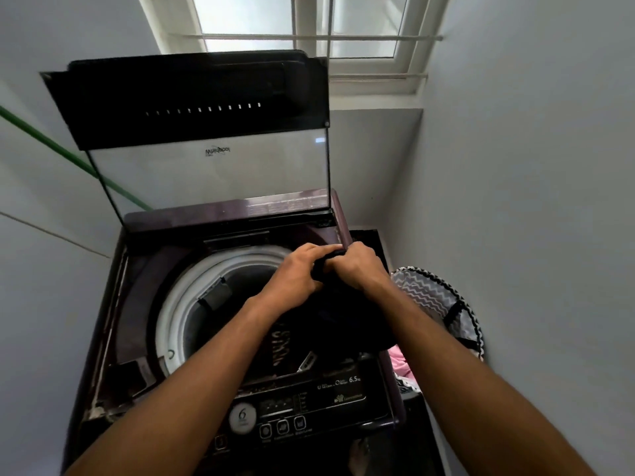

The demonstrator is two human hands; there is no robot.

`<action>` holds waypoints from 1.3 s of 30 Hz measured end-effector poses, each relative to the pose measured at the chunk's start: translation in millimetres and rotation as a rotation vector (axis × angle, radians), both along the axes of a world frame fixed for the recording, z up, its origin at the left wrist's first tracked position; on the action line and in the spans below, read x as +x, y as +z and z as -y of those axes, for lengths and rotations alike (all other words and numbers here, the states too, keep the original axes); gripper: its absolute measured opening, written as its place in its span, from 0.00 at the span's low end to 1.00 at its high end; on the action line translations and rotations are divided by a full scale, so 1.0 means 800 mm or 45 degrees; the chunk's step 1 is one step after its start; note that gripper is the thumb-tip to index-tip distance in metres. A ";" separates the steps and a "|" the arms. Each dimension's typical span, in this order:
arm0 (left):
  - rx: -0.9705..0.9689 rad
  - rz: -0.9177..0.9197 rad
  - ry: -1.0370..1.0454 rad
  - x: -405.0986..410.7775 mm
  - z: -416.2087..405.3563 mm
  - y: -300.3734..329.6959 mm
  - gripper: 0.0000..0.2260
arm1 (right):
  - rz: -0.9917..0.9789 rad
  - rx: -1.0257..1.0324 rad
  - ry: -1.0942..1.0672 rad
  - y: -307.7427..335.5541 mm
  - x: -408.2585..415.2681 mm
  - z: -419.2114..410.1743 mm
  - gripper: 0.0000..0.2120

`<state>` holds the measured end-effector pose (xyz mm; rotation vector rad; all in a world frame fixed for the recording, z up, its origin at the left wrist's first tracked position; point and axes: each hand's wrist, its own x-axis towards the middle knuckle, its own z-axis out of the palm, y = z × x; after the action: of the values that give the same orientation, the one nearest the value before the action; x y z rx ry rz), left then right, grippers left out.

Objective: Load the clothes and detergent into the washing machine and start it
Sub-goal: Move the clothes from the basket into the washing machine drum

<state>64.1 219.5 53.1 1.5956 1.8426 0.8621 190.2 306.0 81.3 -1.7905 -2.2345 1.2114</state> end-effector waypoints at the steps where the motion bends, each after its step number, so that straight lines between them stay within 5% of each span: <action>1: 0.010 0.026 0.032 -0.009 0.006 0.006 0.32 | -0.050 -0.027 -0.017 0.002 -0.010 0.005 0.22; 16: -0.027 -0.089 0.346 -0.127 0.110 0.019 0.31 | -0.531 -0.171 0.085 -0.028 -0.139 0.088 0.17; 26: -0.247 -0.015 0.232 -0.100 0.127 -0.022 0.26 | -0.235 -0.163 0.190 -0.087 -0.119 0.082 0.12; 34: -0.184 -0.040 0.161 -0.051 0.075 -0.027 0.19 | -0.015 0.352 0.173 -0.066 -0.055 0.037 0.11; 39: -0.161 0.011 0.114 0.004 0.025 -0.034 0.16 | 0.135 0.508 0.014 -0.072 -0.008 0.015 0.24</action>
<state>67.6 199.5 26.2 1.4401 1.9348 0.7733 183.7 294.2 23.6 -1.7151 -2.3326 0.6210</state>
